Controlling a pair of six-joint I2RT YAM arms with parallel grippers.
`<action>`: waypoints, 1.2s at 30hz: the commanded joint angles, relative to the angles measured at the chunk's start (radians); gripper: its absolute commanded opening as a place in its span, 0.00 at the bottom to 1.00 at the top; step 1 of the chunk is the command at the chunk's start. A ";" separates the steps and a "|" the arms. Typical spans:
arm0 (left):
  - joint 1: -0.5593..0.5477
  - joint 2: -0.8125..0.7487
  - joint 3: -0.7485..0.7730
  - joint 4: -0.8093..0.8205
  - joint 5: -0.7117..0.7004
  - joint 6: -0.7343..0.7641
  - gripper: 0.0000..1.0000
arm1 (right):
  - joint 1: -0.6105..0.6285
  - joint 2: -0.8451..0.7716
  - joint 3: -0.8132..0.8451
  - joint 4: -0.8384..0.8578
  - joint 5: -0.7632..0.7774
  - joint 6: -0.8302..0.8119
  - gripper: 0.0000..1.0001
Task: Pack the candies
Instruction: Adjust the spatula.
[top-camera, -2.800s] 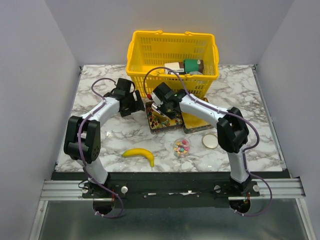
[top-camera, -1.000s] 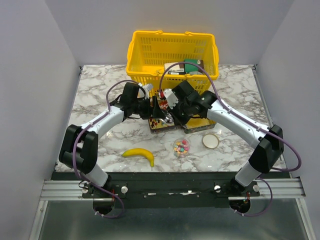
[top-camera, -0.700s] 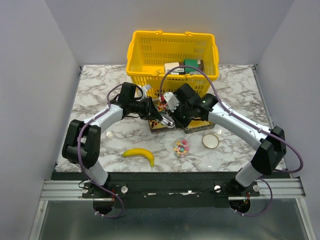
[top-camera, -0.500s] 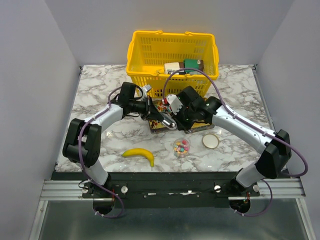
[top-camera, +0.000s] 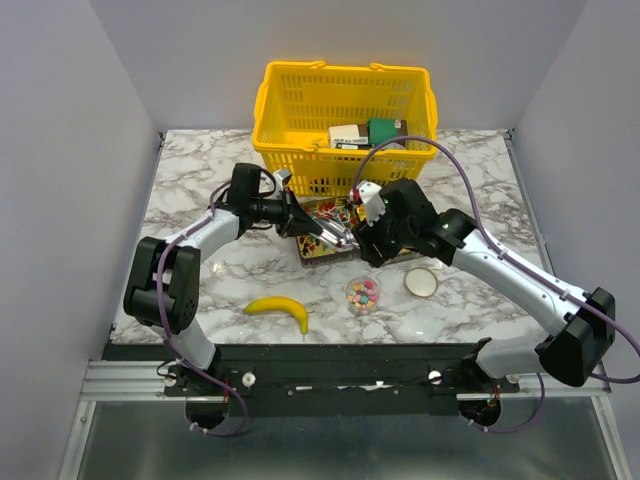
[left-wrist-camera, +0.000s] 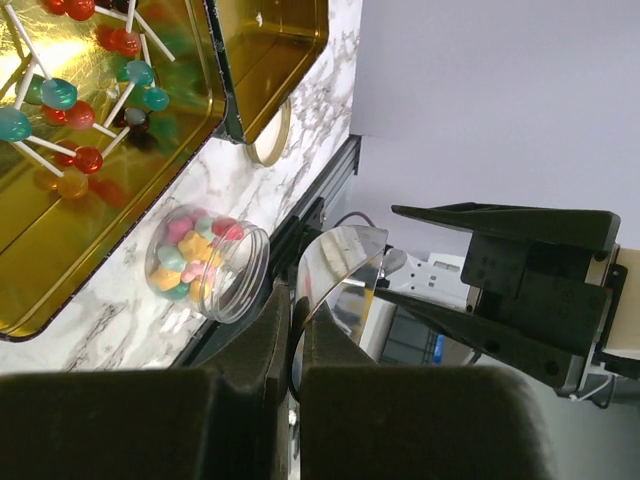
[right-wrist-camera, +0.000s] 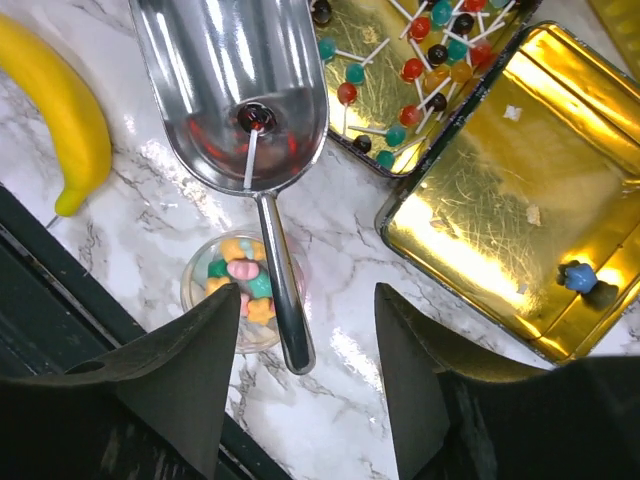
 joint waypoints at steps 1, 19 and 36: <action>0.001 0.001 -0.024 0.068 0.069 -0.091 0.00 | -0.009 -0.037 -0.046 0.068 0.048 0.020 0.65; 0.002 0.059 -0.027 0.089 0.051 -0.092 0.06 | -0.052 -0.016 0.003 0.096 -0.045 0.036 0.01; 0.002 0.102 0.266 -0.395 -0.408 0.399 0.75 | -0.073 0.338 0.350 -0.407 0.001 0.233 0.01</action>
